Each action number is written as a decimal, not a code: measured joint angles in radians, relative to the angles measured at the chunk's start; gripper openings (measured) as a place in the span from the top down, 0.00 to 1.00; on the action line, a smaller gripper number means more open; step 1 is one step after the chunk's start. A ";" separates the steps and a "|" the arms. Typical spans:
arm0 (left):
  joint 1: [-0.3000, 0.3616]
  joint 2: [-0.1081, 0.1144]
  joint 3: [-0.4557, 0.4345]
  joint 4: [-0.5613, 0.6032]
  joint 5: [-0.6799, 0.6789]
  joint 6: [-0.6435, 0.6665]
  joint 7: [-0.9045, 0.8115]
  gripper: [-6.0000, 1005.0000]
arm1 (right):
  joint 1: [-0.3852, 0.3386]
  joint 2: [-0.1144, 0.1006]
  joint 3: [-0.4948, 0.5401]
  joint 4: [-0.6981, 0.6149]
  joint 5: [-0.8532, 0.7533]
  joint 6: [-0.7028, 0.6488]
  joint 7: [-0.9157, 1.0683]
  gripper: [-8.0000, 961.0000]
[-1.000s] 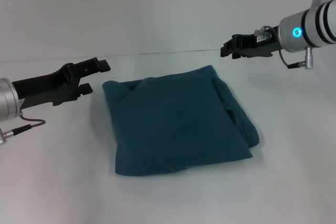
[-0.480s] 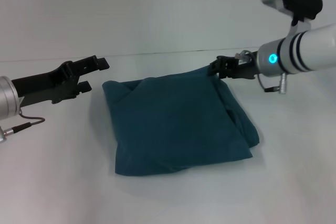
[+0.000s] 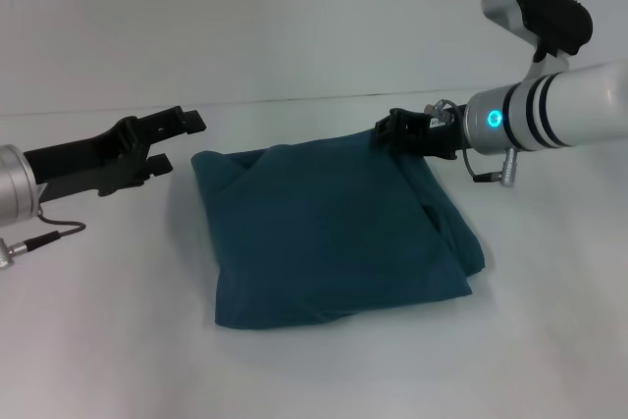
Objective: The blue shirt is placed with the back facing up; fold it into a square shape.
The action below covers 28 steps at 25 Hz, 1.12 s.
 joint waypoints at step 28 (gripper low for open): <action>0.003 0.000 -0.005 0.000 0.002 -0.006 0.004 0.07 | -0.027 0.014 -0.070 -0.037 -0.012 0.027 -0.007 0.65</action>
